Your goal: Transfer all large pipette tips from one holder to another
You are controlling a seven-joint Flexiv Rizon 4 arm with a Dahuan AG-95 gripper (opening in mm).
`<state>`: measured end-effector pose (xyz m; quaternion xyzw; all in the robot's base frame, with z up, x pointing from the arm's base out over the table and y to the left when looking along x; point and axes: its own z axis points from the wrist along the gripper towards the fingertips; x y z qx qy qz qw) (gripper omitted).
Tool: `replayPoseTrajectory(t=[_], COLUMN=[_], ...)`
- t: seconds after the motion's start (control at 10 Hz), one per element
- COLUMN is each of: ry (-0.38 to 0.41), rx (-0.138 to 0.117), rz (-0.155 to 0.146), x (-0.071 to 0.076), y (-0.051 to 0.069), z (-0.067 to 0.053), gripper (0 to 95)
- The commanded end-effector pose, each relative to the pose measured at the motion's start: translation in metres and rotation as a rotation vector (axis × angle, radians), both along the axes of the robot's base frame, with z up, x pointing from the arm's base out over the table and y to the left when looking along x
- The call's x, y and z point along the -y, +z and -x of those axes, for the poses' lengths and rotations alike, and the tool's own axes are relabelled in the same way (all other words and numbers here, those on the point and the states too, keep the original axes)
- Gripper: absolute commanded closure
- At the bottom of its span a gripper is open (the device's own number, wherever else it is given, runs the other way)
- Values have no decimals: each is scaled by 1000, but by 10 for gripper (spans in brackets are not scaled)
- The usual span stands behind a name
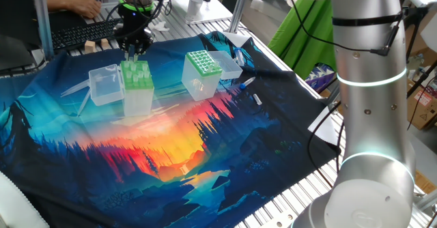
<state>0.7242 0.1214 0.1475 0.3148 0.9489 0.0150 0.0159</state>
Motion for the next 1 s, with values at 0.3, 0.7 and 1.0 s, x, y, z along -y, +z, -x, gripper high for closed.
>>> replayPoseTrajectory(t=[0.3, 0.7, 1.0], ry=[14, 9, 3], rx=[3, 1, -5], rz=[10, 19, 43], x=[0, 0, 0], y=[0, 0, 0], z=[0, 1, 1], gripper=[950, 950, 760])
